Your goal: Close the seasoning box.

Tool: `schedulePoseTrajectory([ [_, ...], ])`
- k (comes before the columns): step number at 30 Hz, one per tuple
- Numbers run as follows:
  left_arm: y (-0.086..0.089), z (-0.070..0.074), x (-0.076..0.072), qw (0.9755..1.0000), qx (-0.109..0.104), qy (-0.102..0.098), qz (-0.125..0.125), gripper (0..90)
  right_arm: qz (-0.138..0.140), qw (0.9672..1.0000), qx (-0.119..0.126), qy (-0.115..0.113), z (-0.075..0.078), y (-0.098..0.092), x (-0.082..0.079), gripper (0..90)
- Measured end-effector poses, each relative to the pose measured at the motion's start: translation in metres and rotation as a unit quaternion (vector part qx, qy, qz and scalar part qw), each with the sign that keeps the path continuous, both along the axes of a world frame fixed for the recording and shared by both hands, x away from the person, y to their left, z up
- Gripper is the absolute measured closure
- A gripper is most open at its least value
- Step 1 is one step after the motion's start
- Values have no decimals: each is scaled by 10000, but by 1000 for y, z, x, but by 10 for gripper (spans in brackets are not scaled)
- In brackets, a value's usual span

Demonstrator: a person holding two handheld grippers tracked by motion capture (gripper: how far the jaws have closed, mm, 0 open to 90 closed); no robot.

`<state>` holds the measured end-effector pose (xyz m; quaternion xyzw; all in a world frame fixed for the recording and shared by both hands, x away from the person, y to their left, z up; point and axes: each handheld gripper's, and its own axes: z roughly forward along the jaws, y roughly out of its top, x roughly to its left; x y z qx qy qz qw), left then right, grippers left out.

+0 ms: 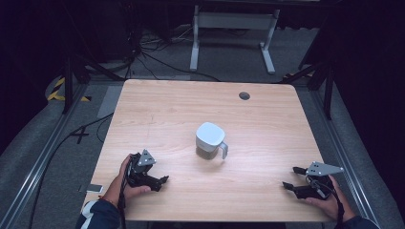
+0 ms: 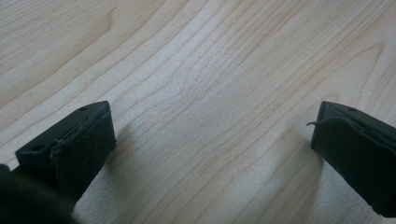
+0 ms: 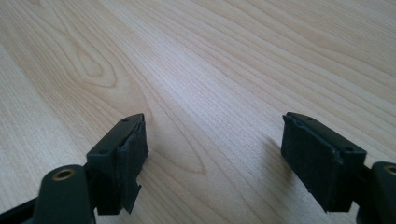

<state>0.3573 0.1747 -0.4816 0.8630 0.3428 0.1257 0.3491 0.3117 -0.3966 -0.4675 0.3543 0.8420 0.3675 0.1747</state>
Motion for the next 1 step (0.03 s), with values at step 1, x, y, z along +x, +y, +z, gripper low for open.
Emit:
schedulePoseTrajectory([
  [1, 0, 0, 0, 10000, 0, 0, 0, 0, 1, 10000, 1, 0, 0, 0, 0, 227],
])
